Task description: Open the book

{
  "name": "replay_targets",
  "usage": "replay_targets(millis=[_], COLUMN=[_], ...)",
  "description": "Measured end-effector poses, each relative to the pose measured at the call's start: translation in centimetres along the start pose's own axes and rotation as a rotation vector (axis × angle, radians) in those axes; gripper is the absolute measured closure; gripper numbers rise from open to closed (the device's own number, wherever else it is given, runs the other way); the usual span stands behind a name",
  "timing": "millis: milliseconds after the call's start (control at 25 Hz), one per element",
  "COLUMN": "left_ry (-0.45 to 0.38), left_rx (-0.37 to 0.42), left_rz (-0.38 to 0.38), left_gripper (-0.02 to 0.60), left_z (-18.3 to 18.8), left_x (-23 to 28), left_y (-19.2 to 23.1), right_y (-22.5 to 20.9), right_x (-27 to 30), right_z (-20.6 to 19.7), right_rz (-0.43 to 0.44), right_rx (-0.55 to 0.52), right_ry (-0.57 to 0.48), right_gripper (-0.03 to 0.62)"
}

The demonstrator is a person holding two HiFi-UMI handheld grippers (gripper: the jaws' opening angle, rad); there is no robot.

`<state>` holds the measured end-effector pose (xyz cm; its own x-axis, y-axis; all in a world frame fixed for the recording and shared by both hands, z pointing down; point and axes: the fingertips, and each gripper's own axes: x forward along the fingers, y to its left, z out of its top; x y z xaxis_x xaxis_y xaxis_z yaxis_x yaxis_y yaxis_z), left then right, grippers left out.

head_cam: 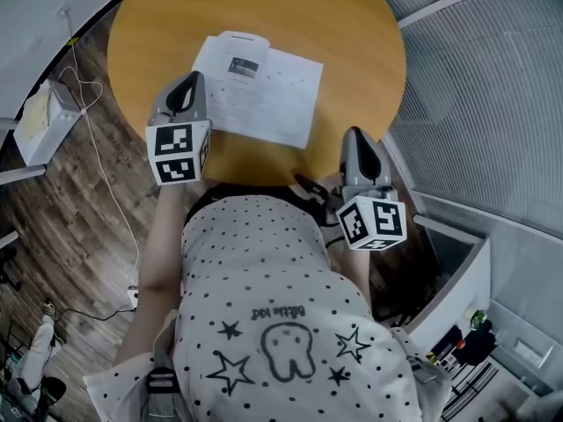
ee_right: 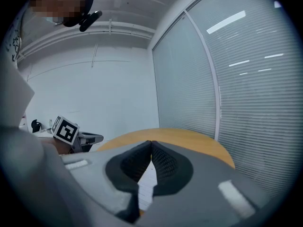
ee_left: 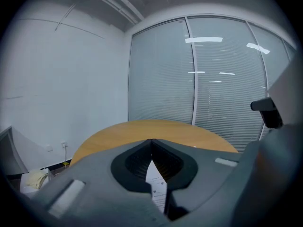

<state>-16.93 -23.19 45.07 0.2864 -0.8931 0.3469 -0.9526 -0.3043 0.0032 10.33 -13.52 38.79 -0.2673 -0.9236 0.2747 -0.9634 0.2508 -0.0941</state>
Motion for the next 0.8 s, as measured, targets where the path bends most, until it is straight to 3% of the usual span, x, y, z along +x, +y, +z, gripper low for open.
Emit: replay_targets(millis=[440,800], left_ry=[-0.186,-0.279], left_rx=[0.021,0.09], left_rz=[-0.071,-0.09], left_gripper=[0.572,0.572], left_z=[6.7,9.8], left_x=[-4.1,-7.6], left_y=[-4.6,-6.0], right_y=[-0.5,-0.5], right_x=[-0.6,-0.7], right_z=[0.9,1.6], right_rz=[0.033,0.048], right_rx=[-0.009,-0.035], right_ry=[-0.018,-0.029], right_gripper=[0.589,0.589])
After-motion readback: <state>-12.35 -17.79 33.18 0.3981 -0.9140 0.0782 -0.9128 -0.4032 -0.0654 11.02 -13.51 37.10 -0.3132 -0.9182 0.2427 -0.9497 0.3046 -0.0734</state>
